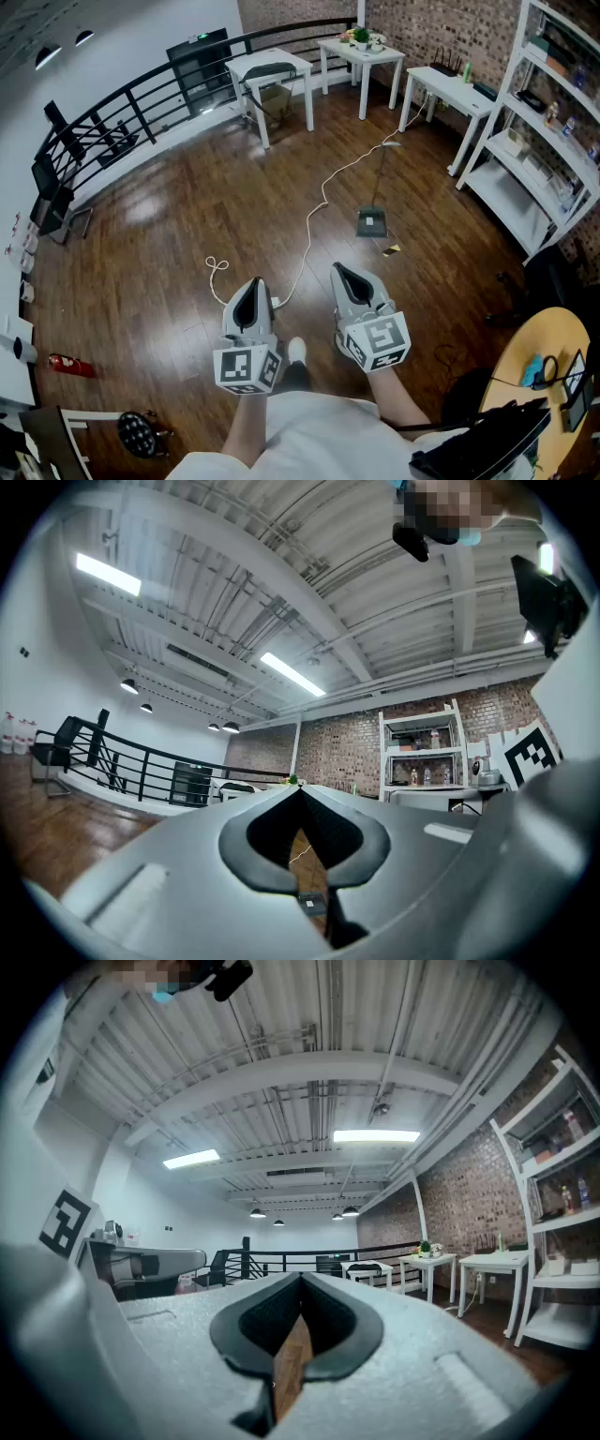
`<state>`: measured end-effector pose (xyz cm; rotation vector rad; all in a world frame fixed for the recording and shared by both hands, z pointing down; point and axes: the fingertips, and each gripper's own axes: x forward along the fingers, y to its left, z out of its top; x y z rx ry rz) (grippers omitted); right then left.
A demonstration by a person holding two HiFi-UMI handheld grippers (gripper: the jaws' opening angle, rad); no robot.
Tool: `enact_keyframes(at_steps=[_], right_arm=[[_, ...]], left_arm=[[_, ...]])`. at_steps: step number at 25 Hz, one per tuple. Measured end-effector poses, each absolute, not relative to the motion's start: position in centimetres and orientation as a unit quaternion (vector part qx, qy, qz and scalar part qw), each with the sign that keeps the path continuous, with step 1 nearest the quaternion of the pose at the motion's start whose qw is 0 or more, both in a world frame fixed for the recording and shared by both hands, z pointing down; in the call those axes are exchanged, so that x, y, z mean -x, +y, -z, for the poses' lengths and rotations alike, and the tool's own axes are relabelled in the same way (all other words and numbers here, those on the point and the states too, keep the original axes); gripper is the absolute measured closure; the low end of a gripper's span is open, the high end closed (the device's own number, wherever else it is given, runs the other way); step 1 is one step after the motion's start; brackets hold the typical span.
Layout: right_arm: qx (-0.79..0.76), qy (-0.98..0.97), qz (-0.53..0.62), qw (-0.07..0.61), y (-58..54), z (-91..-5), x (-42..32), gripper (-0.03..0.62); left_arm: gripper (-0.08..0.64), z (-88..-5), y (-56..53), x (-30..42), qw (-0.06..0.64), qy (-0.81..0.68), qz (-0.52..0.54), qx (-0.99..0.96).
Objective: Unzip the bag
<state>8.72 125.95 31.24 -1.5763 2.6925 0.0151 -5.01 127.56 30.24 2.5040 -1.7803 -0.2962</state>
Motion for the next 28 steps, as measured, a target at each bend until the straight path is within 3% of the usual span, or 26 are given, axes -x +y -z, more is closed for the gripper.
enact_keyframes(at_steps=[12, 18, 28], right_arm=[[0.501, 0.865, -0.01, -0.01, 105.3, -30.0, -0.2, 0.6], [0.499, 0.866, 0.007, -0.031, 96.6, -31.2, 1.3, 0.601], [0.479, 0.878, -0.001, -0.005, 75.4, -30.9, 0.1, 0.6]], left_arm=[[0.543, -28.6, 105.6, 12.6, 0.025, -0.573, 0.099, -0.813], [0.543, -30.4, 97.6, 12.7, 0.053, -0.562, 0.092, -0.82], [0.543, -30.8, 76.8, 11.3, 0.039, -0.578, 0.085, -0.811]])
